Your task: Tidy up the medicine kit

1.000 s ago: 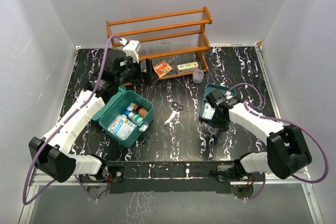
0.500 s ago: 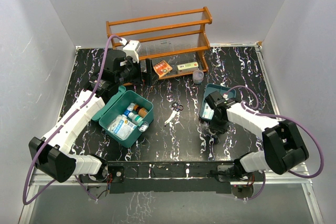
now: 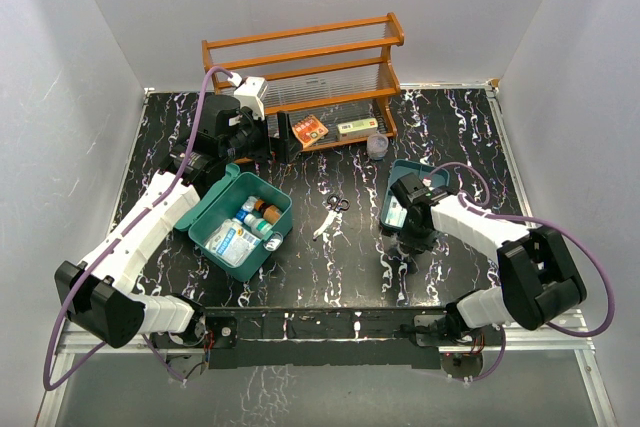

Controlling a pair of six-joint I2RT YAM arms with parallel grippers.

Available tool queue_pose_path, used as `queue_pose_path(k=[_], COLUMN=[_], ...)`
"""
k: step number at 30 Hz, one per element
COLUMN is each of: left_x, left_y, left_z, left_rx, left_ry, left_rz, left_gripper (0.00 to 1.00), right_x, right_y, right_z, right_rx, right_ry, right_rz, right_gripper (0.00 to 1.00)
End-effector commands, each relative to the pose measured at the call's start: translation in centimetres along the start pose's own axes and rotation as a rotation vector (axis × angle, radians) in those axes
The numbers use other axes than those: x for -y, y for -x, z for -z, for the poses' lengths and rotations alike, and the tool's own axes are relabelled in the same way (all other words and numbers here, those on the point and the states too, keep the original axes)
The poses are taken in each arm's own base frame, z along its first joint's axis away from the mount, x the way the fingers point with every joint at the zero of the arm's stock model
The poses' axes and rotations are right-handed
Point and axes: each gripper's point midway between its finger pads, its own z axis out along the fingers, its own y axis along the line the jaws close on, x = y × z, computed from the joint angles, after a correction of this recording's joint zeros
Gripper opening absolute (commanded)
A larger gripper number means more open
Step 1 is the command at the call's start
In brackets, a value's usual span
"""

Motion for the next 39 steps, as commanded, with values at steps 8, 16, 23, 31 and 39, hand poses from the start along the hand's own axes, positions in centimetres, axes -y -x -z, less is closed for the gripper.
queue_pose_path(k=[8,16,23,31,39], left_x=[0.2,0.3,0.3,0.4,0.3], left_y=[0.4,0.8,1.3,1.5,1.5], left_z=[0.2,0.3,0.5,0.8,1.1], left_rx=[0.011,0.018,0.028,0.037,0.042], left_ry=[-0.002,0.001,0.005,0.001,0.012], left_rz=[-0.010,-0.014,-0.023,-0.026,-0.036], left_gripper=[0.98,0.98,0.98,0.98,0.98], right_x=[-4.0,-4.3,-5.6,-6.6,-7.4], right_y=[7.8,15.2,18.9,19.7,17.6], right_z=[6.5,7.2,4.9,2.9,-0.1], right_rx=[0.311,0.412,0.355,0.287,0.149], right_ry=[0.203,0.172,0.168,0.189,0.176], right_rz=[0.000,-0.142,-0.392,-0.713,-0.865], right_gripper=[0.04,0.04,0.04,0.06,0.12])
